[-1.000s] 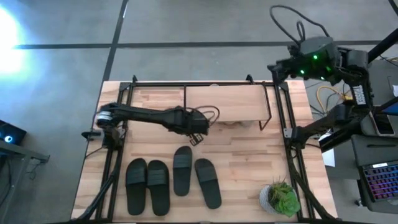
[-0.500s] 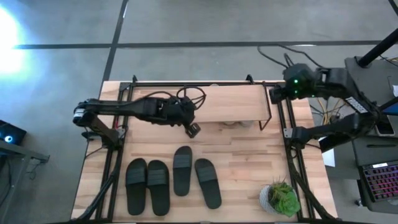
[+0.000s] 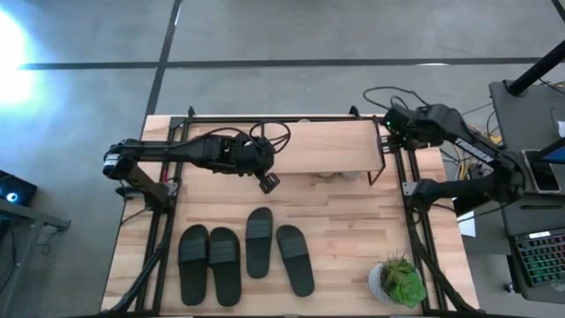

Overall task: Pick and place slides into the shelf
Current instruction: Adjust the shelf on the table

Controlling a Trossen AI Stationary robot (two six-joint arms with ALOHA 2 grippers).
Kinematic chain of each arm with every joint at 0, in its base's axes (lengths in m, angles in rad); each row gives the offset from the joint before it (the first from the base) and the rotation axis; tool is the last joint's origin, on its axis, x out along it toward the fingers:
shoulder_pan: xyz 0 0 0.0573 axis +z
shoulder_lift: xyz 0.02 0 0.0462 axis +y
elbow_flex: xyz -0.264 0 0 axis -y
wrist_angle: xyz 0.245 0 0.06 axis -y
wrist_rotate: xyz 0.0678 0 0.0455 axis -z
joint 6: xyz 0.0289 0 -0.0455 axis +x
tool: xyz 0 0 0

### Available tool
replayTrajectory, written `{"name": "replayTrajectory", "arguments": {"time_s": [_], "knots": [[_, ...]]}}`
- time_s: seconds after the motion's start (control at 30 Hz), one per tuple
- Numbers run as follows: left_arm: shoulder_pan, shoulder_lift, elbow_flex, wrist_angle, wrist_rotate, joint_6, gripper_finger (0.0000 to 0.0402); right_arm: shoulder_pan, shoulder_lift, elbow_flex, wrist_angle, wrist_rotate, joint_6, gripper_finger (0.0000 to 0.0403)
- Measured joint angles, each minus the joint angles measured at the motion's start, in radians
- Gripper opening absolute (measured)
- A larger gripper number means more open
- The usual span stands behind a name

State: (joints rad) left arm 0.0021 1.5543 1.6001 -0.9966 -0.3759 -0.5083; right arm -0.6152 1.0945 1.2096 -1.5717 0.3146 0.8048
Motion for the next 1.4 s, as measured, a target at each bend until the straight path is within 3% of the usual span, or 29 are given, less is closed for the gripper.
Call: {"name": "replayTrajectory", "arguments": {"time_s": [0.17,0.43,0.5,0.67,0.83,0.97,1.4], "knots": [[-0.002,0.0,-0.006,0.004,0.0,0.002,0.0,-0.036,-0.001,-0.08,0.015,0.002,-0.028,0.0186],[-0.001,0.0,-0.021,0.007,-0.002,0.018,0.0,-0.04,-0.014,-0.122,0.147,0.007,-0.063,0.0035],[-0.001,0.0,-0.034,0.009,-0.001,0.018,0.0,-0.042,-0.012,-0.129,0.166,-0.001,-0.077,0.0016],[-0.001,0.0,-0.074,0.009,0.003,-0.009,0.0,-0.053,0.022,-0.156,0.169,-0.067,-0.107,0.0012],[-0.001,0.0,-0.085,0.014,0.006,-0.011,0.0,-0.059,0.061,-0.162,0.246,-0.002,-0.123,0.0012],[-0.001,0.0,-0.085,0.015,0.008,-0.014,0.0,-0.068,0.105,-0.108,0.322,-0.006,-0.173,0.0012],[-0.001,0.0,-0.085,0.015,0.009,-0.036,0.0,-0.069,0.335,0.107,0.334,-0.027,-0.283,0.0012]]}}
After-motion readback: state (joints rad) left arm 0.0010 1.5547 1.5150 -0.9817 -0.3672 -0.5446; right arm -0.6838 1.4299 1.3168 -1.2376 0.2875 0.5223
